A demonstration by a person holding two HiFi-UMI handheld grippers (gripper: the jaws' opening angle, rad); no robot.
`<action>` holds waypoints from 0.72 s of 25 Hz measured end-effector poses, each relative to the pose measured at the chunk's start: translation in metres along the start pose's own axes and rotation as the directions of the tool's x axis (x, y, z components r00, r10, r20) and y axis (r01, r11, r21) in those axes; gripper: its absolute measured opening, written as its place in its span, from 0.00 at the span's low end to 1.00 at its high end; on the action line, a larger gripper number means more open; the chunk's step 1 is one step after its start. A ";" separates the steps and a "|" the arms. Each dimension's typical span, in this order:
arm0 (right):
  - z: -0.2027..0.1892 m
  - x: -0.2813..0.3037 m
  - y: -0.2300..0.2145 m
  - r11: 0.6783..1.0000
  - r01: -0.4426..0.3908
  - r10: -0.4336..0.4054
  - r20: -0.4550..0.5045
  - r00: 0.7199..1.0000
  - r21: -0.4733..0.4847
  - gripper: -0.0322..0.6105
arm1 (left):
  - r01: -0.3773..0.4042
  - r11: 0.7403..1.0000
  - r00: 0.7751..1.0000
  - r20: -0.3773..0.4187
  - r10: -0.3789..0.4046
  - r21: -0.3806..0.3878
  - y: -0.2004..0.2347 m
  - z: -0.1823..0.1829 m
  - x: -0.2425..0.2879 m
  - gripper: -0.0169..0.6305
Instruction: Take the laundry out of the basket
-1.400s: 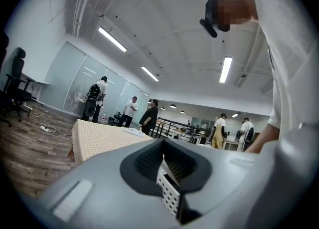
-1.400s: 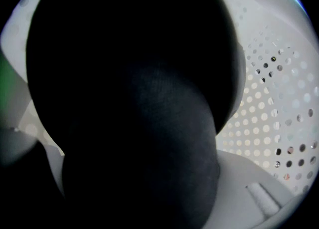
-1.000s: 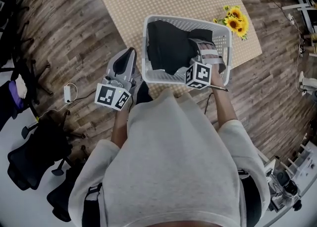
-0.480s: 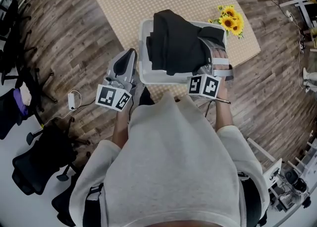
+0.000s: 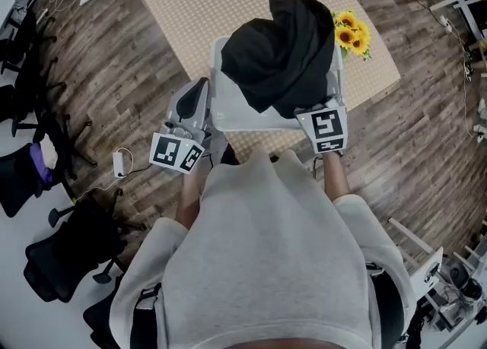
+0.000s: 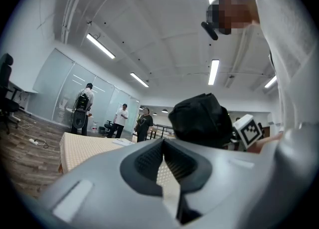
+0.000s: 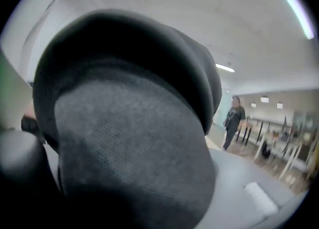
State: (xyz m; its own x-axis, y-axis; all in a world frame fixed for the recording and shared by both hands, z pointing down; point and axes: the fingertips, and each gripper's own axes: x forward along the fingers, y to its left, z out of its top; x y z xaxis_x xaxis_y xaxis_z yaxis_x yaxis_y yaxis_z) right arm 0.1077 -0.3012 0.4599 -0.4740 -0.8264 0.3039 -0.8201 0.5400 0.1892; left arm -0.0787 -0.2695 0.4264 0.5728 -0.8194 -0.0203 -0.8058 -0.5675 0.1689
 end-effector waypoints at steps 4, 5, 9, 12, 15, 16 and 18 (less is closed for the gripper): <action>0.009 -0.017 -0.006 0.897 -0.158 0.070 0.219 0.973 0.412 0.31 | 0.007 1.000 1.000 0.015 -0.008 0.021 -0.018 0.007 0.003 0.04; 0.010 -0.020 -0.008 0.879 -0.177 0.071 0.246 0.967 0.442 0.31 | 0.007 1.000 1.000 0.016 -0.008 0.025 -0.021 0.008 0.003 0.04; 0.005 -0.027 -0.012 0.897 -0.174 0.076 0.246 0.966 0.406 0.31 | 0.007 0.998 1.000 0.005 -0.007 0.063 -0.037 0.010 0.003 0.04; 0.001 -0.032 -0.012 0.911 -0.170 0.085 0.235 0.968 0.375 0.31 | 0.000 0.997 1.000 0.000 0.000 0.080 -0.046 0.011 -0.001 0.04; 0.004 -0.034 -0.007 0.917 -0.171 0.082 0.250 0.965 0.361 0.31 | -0.011 0.996 1.000 0.003 0.010 0.085 -0.044 0.011 -0.009 0.04; 0.007 -0.034 -0.005 0.920 -0.167 0.077 0.254 0.964 0.355 0.31 | -0.011 0.996 1.000 0.005 0.011 0.084 -0.042 0.011 -0.012 0.04; 0.011 -0.040 -0.001 0.923 -0.157 0.064 0.263 0.963 0.350 0.31 | -0.002 0.997 1.000 0.009 0.001 0.082 -0.043 0.010 -0.016 0.04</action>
State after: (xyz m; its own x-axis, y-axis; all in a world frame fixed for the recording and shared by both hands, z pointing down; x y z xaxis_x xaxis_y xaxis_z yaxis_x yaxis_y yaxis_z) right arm 0.1243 -0.2707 0.4374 -0.5933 -0.8027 0.0595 -0.7949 0.5728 -0.2000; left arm -0.0543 -0.2331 0.4091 0.5707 -0.8206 -0.0294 -0.8163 -0.5709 0.0878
